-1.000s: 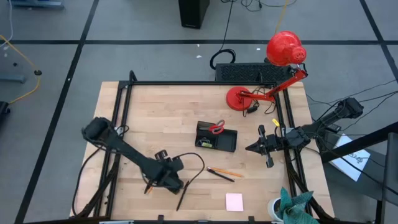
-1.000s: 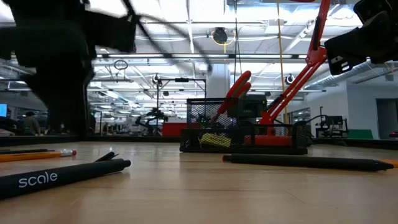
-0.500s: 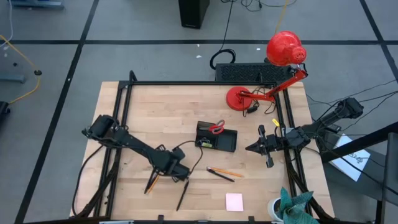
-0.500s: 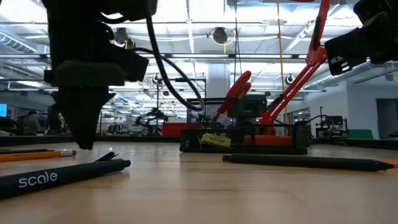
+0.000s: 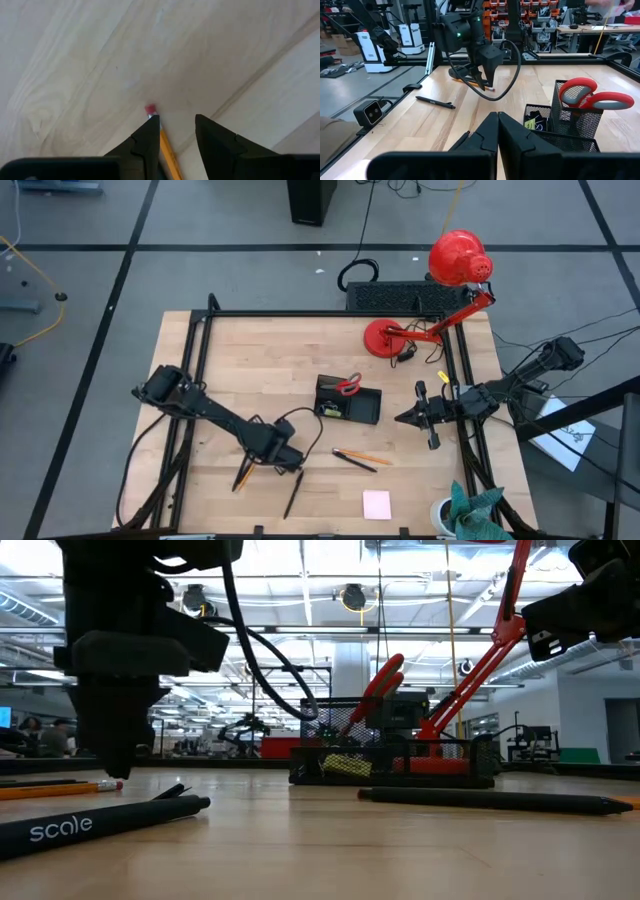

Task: Pick and place office supplies into organizer
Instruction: Put the yellow pencil into the black desk organizer

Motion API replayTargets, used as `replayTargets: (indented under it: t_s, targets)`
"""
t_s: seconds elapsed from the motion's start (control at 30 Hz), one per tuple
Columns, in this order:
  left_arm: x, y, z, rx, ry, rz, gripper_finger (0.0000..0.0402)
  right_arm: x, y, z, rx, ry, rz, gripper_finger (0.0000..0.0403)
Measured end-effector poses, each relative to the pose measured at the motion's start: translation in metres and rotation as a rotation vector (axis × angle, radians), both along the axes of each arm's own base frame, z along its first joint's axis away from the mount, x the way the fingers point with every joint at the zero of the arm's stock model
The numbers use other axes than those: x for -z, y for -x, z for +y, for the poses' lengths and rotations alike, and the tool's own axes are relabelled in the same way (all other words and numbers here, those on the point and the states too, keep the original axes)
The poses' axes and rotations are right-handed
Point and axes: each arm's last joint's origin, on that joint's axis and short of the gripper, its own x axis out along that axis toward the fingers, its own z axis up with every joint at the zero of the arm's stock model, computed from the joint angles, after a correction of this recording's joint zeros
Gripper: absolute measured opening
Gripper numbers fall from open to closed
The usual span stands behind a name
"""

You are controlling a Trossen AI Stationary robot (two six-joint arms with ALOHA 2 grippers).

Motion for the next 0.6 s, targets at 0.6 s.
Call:
replayTargets:
  t_s: [0.6]
  targets:
    - [0.026,0.015,0.002,0.048,-0.019,0.003,0.0129,0.000,0.000,0.000,0.000,-0.001,-0.001,0.0000]
